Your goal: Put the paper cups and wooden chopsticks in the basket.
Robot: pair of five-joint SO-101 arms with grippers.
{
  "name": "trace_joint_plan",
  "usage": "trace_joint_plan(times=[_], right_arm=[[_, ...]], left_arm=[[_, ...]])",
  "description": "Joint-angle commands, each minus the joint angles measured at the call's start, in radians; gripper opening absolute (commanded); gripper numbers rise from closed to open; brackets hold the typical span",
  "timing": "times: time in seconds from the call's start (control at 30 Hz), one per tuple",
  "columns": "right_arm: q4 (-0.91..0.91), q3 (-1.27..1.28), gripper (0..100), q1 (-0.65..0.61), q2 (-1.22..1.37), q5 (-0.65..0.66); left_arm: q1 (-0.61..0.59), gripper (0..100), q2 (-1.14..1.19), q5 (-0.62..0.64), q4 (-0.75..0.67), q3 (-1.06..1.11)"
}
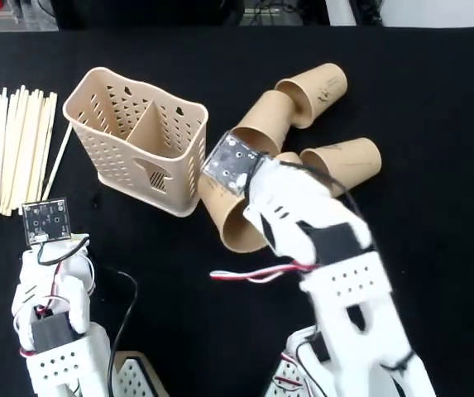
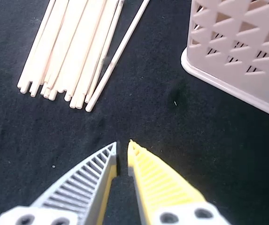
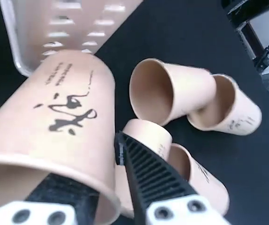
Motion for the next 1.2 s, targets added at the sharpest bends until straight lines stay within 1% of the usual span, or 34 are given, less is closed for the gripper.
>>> trace_joint_plan(times=[0.0,0.1,0.27,0.37,0.5,0.7,0.97,1.17], right_arm=[[0.222,-0.222,1.2,-0.014,-0.039,-0.011],[0.368,-0.414,1.2,-0.015,-0.028,-0.051],[0.512,-0.736,1.2,-0.06,0.068,-0.147],[0.563,-0.917,1.2,-0.1,0.194,-0.207],[0.568,-1.113,1.2,-0.11,0.412,-0.276],[0.585,-1.399,1.2,-0.138,0.7,-0.278],[0.7,-1.767,1.2,-0.155,1.043,-0.269],[0.712,-1.954,1.2,-0.153,1.225,-0.27]], left_arm=[[-0.007,5,-0.009,0.003,0.006,0.018],[-0.007,5,-0.009,0.003,0.006,0.018],[-0.007,5,-0.009,0.003,0.006,0.018],[-0.007,5,-0.009,0.003,0.006,0.018],[-0.007,5,-0.009,0.003,0.006,0.018],[-0.007,5,-0.009,0.003,0.006,0.018],[-0.007,5,-0.009,0.003,0.006,0.018],[-0.007,5,-0.009,0.003,0.006,0.018]])
